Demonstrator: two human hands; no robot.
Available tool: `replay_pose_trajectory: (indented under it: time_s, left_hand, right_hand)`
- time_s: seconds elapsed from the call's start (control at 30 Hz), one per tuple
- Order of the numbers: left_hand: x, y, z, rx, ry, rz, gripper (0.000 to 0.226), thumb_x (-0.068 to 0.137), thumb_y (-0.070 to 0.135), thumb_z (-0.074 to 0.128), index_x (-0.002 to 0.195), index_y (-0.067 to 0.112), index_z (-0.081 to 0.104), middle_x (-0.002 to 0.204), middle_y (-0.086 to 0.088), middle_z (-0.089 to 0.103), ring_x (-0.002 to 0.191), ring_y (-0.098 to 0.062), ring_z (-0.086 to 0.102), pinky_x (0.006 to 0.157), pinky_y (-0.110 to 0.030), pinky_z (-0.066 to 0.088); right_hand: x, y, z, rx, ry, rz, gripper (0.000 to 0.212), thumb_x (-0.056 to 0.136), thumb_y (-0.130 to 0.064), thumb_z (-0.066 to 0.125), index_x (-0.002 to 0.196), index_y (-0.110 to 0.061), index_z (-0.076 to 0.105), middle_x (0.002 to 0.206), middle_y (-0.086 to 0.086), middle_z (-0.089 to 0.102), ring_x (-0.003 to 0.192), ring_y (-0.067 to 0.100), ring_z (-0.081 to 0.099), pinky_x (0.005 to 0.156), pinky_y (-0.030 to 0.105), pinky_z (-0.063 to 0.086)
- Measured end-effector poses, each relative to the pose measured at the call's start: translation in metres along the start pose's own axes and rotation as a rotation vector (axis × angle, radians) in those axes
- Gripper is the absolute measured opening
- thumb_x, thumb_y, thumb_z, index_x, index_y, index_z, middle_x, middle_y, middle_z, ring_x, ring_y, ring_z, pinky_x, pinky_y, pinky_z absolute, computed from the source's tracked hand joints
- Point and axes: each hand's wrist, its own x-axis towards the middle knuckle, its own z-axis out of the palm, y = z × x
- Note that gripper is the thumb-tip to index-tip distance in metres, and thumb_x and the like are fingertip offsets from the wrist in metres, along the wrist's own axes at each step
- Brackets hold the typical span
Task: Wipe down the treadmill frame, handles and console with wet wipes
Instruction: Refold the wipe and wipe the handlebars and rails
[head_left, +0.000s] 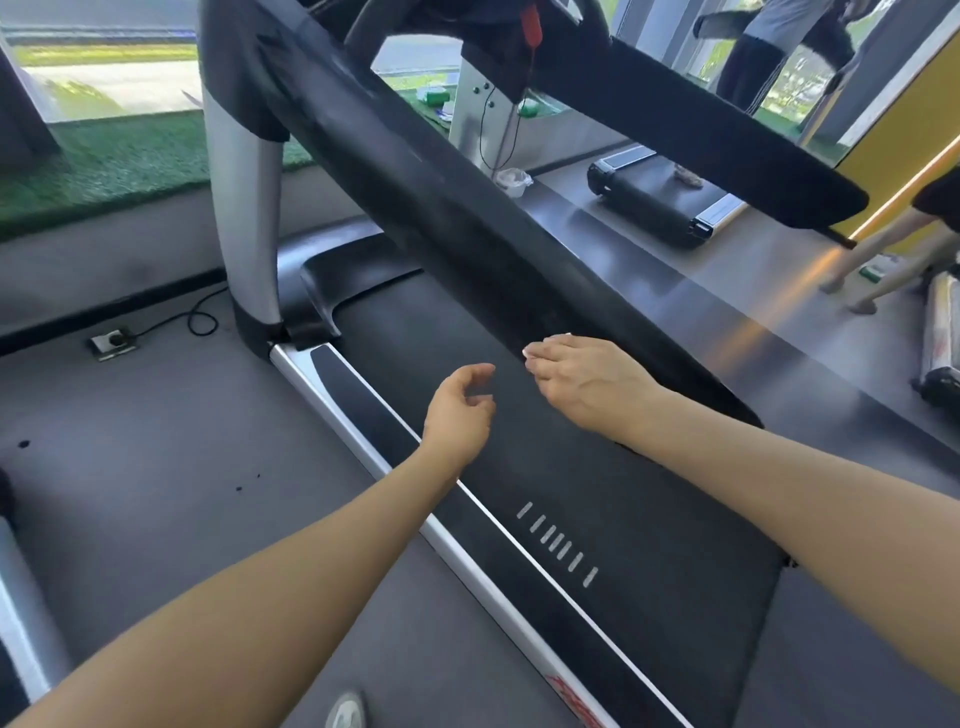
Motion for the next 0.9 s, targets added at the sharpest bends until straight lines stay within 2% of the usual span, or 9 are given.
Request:
replay_pose_trajectory:
  time_s: [0.17,0.23,0.3,0.47,0.57,0.67,0.77,0.83,0.9]
  left_hand:
    - [-0.026,-0.001,0.018,-0.018,0.023,0.007,0.038,0.094,0.007,0.046,0.124,0.027,0.056,0.108,0.012,0.058,0.082,-0.002,0.055,0.056,-0.009,0.041]
    - [-0.037,0.000,0.026,-0.017,0.050,0.000,0.037,0.094,0.008,0.047,0.122,0.029,0.056,0.107,0.011,0.059,0.082,-0.002,0.056,0.055,-0.008,0.040]
    - [-0.048,0.000,0.034,-0.029,0.085,-0.002,0.036,0.094,0.008,0.047,0.121,0.028,0.058,0.106,0.009,0.061,0.083,-0.005,0.057,0.055,-0.010,0.040]
    - [-0.088,-0.003,0.065,-0.086,0.117,0.011,0.036,0.093,0.003,0.048,0.121,0.023,0.059,0.115,0.006,0.059,0.093,-0.010,0.058,0.074,-0.020,0.046]
    - [-0.111,-0.006,0.078,-0.126,0.136,0.008,0.036,0.091,0.002,0.049,0.121,0.020,0.059,0.117,0.004,0.059,0.100,-0.014,0.058,0.083,-0.026,0.050]
    - [-0.132,-0.006,0.087,-0.155,0.128,0.002,0.035,0.092,0.001,0.050,0.120,0.021,0.058,0.119,0.002,0.059,0.109,-0.015,0.058,0.093,-0.030,0.050]
    - [-0.146,0.002,0.091,-0.182,0.089,0.028,0.035,0.091,0.004,0.053,0.120,0.023,0.058,0.118,0.005,0.059,0.110,-0.013,0.057,0.098,-0.034,0.048]
    - [-0.152,0.009,0.090,-0.212,0.035,0.056,0.031,0.091,0.008,0.057,0.116,0.025,0.058,0.113,0.008,0.061,0.108,-0.012,0.058,0.097,-0.033,0.049]
    - [-0.154,0.015,0.088,-0.253,-0.020,0.061,0.023,0.092,0.017,0.060,0.114,0.023,0.060,0.111,0.007,0.064,0.105,-0.010,0.060,0.093,-0.031,0.050]
  right_hand:
    - [-0.054,-0.016,-0.002,0.028,-0.105,0.016,0.018,0.062,-0.027,0.084,0.068,-0.012,0.075,0.083,-0.001,0.072,0.091,0.011,0.067,0.089,0.021,0.050]
    - [-0.073,-0.019,0.004,0.000,-0.136,-0.024,0.022,0.093,-0.020,0.055,0.103,-0.007,0.069,0.116,0.004,0.063,0.121,0.015,0.051,0.110,0.024,0.031]
    - [-0.090,-0.022,0.006,0.010,-0.211,-0.089,0.037,0.103,-0.011,0.026,0.125,-0.005,0.055,0.137,0.006,0.049,0.135,0.021,0.033,0.116,0.028,0.015]
    - [-0.128,-0.030,0.000,0.162,-0.238,0.016,0.037,0.098,-0.003,0.031,0.119,-0.007,0.061,0.128,0.004,0.056,0.129,0.023,0.041,0.111,0.032,0.027]
    - [-0.144,-0.035,-0.008,0.211,-0.245,0.088,0.030,0.090,0.001,0.044,0.106,-0.013,0.066,0.117,-0.001,0.060,0.117,0.020,0.051,0.096,0.032,0.044]
    - [-0.155,-0.039,-0.023,0.628,-0.179,0.367,0.040,0.084,0.006,0.049,0.109,-0.020,0.068,0.119,-0.005,0.062,0.112,0.018,0.055,0.090,0.028,0.047]
    - [-0.155,-0.040,-0.043,1.383,-0.051,0.703,0.034,0.090,0.005,0.051,0.109,-0.014,0.071,0.107,-0.001,0.067,0.102,0.014,0.059,0.079,0.017,0.044]
    - [-0.151,-0.040,-0.053,1.862,-0.020,0.844,0.029,0.090,0.008,0.053,0.111,-0.004,0.068,0.101,0.007,0.066,0.093,0.017,0.059,0.069,0.018,0.047]
    - [-0.148,-0.040,-0.060,2.149,-0.054,0.914,0.031,0.089,0.014,0.050,0.113,0.002,0.064,0.102,0.013,0.065,0.092,0.022,0.061,0.072,0.026,0.052]
